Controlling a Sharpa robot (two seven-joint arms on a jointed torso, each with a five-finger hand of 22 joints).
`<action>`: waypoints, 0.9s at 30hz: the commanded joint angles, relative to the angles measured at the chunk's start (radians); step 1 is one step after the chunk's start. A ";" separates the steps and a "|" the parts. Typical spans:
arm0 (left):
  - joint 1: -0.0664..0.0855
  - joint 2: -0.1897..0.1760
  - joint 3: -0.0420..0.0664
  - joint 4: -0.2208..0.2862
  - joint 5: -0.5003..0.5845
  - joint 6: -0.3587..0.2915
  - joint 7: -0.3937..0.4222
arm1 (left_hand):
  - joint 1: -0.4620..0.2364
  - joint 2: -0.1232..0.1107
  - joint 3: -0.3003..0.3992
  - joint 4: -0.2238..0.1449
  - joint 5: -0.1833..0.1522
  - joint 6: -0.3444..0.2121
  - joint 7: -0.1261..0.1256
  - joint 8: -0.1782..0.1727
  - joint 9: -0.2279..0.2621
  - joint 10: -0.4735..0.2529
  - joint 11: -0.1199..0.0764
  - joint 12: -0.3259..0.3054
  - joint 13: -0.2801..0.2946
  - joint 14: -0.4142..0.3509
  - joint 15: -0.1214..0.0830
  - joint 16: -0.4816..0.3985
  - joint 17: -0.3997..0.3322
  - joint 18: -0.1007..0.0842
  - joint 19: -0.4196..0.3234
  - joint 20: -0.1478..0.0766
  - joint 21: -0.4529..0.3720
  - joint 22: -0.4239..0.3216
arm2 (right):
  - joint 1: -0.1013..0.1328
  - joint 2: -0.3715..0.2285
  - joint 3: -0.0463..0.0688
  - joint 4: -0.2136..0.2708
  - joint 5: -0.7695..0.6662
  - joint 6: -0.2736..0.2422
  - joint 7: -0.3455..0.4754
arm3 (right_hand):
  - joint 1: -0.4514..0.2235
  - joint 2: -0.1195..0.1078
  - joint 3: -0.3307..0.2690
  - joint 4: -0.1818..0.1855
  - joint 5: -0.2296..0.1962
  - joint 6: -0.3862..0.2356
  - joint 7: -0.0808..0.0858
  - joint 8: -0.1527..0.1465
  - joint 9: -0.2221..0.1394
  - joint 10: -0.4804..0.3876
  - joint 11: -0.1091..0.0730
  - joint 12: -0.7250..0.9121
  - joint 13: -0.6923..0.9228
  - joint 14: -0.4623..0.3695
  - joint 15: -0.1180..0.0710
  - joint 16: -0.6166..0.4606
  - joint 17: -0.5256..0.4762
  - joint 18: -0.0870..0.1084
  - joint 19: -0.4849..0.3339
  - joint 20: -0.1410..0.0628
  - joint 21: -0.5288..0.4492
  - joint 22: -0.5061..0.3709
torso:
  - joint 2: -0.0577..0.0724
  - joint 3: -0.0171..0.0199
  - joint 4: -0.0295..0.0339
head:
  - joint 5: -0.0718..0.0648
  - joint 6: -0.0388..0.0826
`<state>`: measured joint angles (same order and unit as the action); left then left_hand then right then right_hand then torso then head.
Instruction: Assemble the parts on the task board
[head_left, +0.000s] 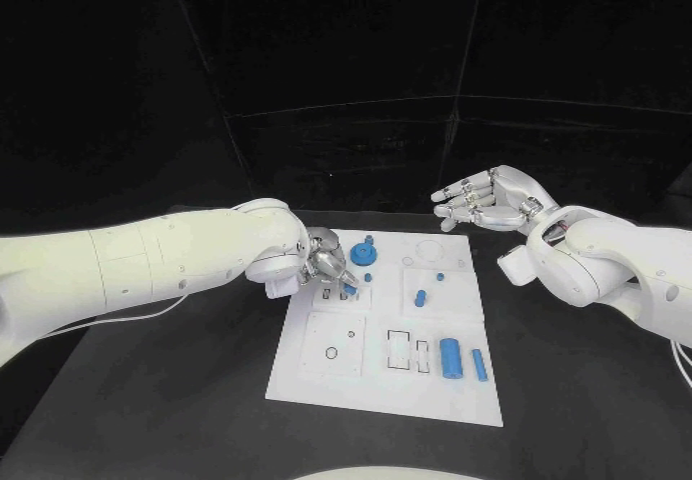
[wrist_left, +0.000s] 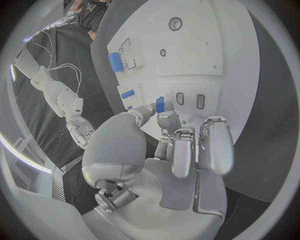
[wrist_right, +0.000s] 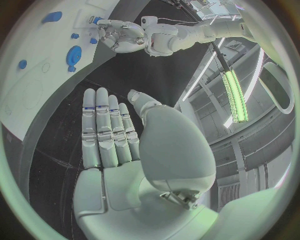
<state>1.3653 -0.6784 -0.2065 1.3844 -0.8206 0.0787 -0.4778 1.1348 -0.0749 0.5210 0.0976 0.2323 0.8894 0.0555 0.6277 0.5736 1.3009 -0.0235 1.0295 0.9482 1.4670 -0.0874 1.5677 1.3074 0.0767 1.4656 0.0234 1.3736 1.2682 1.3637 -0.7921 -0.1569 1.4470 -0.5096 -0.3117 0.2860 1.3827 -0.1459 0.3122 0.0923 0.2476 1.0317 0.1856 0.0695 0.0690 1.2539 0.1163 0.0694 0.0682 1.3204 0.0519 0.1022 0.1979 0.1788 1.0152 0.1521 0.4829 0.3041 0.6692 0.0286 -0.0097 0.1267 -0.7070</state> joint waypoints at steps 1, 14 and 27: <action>-0.010 -0.012 0.000 0.018 -0.048 -0.106 0.032 | -0.009 0.000 0.181 -0.173 0.005 -0.006 -0.001 0.006 0.002 0.006 0.000 -0.006 -0.002 0.104 0.002 0.003 0.263 -0.013 0.015 -0.001 0.007 0.003 | 0.002 0.000 0.001 -0.001 0.004 0.007 0.004 | -0.010 0.004 0.001 -0.004 0.006 -0.007 0.002 -0.004 0.000 -0.008 -0.002 -0.002 -0.001 0.001 0.005 -0.007 -0.001 0.002 0.000 0.009 -0.004 -0.001 | 0.000 -0.0007 0.0002 | 0.000 -0.002; -0.053 -0.051 -0.002 0.066 -0.158 -0.261 0.050 | -0.013 -0.013 0.200 -0.183 0.009 0.000 -0.004 0.015 0.007 0.013 -0.004 -0.007 -0.008 0.104 -0.001 0.003 0.263 -0.016 0.021 -0.004 0.015 0.017 | 0.002 -0.002 0.001 -0.006 0.004 0.001 0.009 | -0.012 0.003 0.000 -0.005 0.009 -0.008 0.002 -0.005 0.000 -0.010 -0.002 -0.003 -0.002 0.000 0.006 -0.010 -0.002 0.002 -0.001 0.010 -0.007 -0.002 | 0.001 -0.0015 -0.0014 | 0.002 -0.005; -0.056 -0.053 -0.002 0.079 -0.173 -0.193 0.007 | -0.017 -0.017 0.207 -0.184 0.013 0.002 -0.006 0.018 0.009 0.014 -0.005 -0.012 -0.015 0.104 -0.002 0.003 0.263 -0.017 0.022 -0.005 0.018 0.021 | 0.002 -0.002 0.001 -0.007 0.004 0.001 0.009 | -0.012 0.003 0.000 -0.006 0.009 -0.008 0.003 -0.005 0.000 -0.010 -0.002 -0.003 -0.002 0.000 0.006 -0.010 -0.002 0.002 -0.001 0.010 -0.007 -0.002 | 0.001 -0.0004 -0.0017 | 0.005 -0.010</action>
<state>1.3081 -0.7327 -0.2090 1.4617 -0.9727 -0.1430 -0.4526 1.1124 -0.0972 0.5603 0.0754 0.2410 0.8886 0.0566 0.6414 0.5817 1.3061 -0.0284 1.0219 0.9348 1.4670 -0.0873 1.5677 1.3074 0.0766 1.4656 0.0234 1.3875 1.2888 1.3636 -0.7946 -0.1570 1.4392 -0.5095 -0.3120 0.2872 1.3786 -0.1417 0.3122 0.0923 0.2515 1.0281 0.1891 0.0695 0.0691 1.2502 0.1125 0.0694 0.0675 1.3203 0.0518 0.0984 0.1971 0.1787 1.0117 0.1557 0.4791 0.3033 0.6703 0.0273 -0.0111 0.1308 -0.7156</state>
